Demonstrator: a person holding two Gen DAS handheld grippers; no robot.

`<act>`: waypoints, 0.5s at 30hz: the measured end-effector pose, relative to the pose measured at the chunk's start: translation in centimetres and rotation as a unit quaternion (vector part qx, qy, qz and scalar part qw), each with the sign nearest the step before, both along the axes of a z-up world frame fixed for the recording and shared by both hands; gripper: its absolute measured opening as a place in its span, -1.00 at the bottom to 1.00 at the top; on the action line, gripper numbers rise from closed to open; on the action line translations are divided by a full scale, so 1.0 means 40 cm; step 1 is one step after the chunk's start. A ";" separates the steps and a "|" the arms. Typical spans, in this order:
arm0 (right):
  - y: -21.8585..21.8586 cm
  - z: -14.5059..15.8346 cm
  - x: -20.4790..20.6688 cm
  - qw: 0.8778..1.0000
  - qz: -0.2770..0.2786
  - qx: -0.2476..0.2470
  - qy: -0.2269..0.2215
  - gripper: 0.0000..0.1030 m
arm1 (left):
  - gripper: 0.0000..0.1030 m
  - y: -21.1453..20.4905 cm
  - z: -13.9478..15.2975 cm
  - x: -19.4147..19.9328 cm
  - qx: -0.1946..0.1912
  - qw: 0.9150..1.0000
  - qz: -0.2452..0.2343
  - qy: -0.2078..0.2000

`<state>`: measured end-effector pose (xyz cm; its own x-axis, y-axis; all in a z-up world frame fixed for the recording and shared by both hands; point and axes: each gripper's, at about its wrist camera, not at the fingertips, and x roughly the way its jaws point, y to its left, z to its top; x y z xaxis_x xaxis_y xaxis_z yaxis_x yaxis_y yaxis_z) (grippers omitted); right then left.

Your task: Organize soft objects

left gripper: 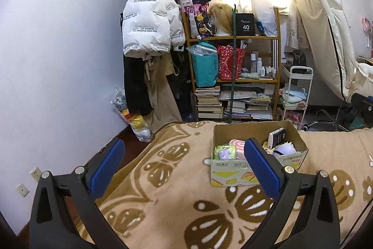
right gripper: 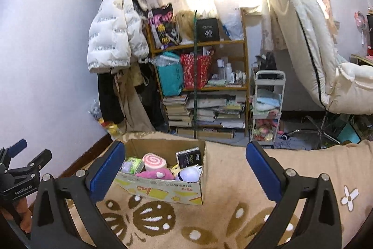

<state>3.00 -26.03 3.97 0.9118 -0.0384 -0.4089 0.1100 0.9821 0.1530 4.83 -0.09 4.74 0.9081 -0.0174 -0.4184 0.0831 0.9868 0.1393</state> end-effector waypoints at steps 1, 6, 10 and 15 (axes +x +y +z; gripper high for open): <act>0.000 0.000 -0.007 1.000 0.000 -0.003 -0.002 1.00 | 0.96 0.005 -0.001 -0.007 -0.002 1.000 0.002 -0.003; 0.010 0.001 -0.036 1.000 0.000 -0.020 -0.010 1.00 | 0.96 0.013 -0.011 -0.034 -0.003 1.000 0.014 -0.015; 0.016 -0.014 -0.039 1.000 0.001 -0.027 -0.003 1.00 | 0.96 0.009 -0.028 -0.040 0.007 1.000 0.014 -0.018; 0.013 -0.046 -0.031 0.999 -0.007 -0.038 0.009 1.00 | 0.96 0.012 -0.051 -0.036 0.001 1.000 0.010 -0.010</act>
<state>1.75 -25.51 2.11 0.9038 -0.0833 -0.4197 0.1265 0.9890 0.0761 3.39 0.40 2.71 0.9164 0.0008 -0.4003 0.0615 0.9879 0.1426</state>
